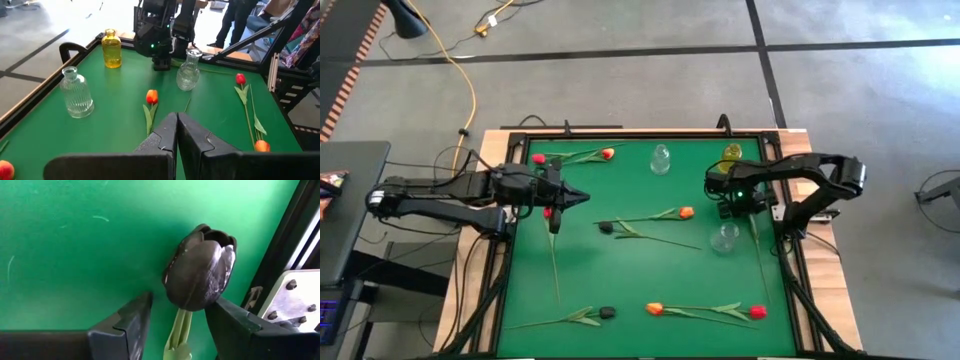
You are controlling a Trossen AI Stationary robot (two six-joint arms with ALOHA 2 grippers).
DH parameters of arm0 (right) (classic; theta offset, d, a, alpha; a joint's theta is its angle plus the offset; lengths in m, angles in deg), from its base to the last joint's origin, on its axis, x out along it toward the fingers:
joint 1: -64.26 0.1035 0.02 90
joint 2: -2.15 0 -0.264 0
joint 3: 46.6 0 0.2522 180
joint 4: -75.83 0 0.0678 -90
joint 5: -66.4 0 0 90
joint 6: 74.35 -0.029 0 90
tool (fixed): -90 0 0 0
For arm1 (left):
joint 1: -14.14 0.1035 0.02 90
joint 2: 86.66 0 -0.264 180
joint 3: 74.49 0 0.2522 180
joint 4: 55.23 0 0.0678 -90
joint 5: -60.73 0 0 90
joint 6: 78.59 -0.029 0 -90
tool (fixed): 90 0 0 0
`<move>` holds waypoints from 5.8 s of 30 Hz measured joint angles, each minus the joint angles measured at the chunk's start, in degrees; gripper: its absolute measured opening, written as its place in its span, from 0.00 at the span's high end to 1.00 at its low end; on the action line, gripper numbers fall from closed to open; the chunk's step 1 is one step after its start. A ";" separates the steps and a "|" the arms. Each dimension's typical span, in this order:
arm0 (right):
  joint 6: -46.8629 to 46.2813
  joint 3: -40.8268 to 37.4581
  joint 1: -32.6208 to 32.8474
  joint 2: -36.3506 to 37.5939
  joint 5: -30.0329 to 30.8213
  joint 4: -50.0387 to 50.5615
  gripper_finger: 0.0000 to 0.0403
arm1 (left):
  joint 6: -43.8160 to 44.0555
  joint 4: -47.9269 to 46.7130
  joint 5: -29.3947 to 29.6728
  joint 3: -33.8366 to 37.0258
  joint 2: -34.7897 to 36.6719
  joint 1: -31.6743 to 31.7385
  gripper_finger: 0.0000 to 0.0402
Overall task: Sort flowers into vase by color
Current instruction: Put the top right black flower into the top transparent vase, then put the top black flower into the top transparent vase
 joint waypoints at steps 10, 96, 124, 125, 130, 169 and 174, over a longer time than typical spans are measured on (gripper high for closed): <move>1.80 0.96 1.37 -0.22 1.15 2.71 0.82 | 1.97 -1.95 -0.61 0.00 0.02 0.00 1.00; 45.21 39.84 -3.54 14.27 14.64 -52.78 0.90 | 3.02 -1.90 5.97 0.01 0.00 -0.02 1.00; 44.14 39.47 -3.04 8.28 14.67 -51.63 0.89 | 1.75 -2.66 7.26 0.02 0.00 0.00 1.00; 44.11 39.47 -3.04 7.40 14.68 -51.60 0.88 | 1.77 -2.75 7.25 0.02 0.00 0.00 1.00; 44.16 39.43 -2.49 3.97 14.70 -52.21 0.83 | 1.78 -2.89 5.89 0.02 0.02 0.00 1.00; 49.64 62.34 -0.17 3.30 4.78 -7.92 0.33 | 4.52 -4.88 1.76 0.02 0.02 0.00 1.00; 48.07 62.97 4.57 3.30 -1.18 -6.73 0.33 | 11.63 -9.97 -0.55 0.02 0.00 0.00 1.00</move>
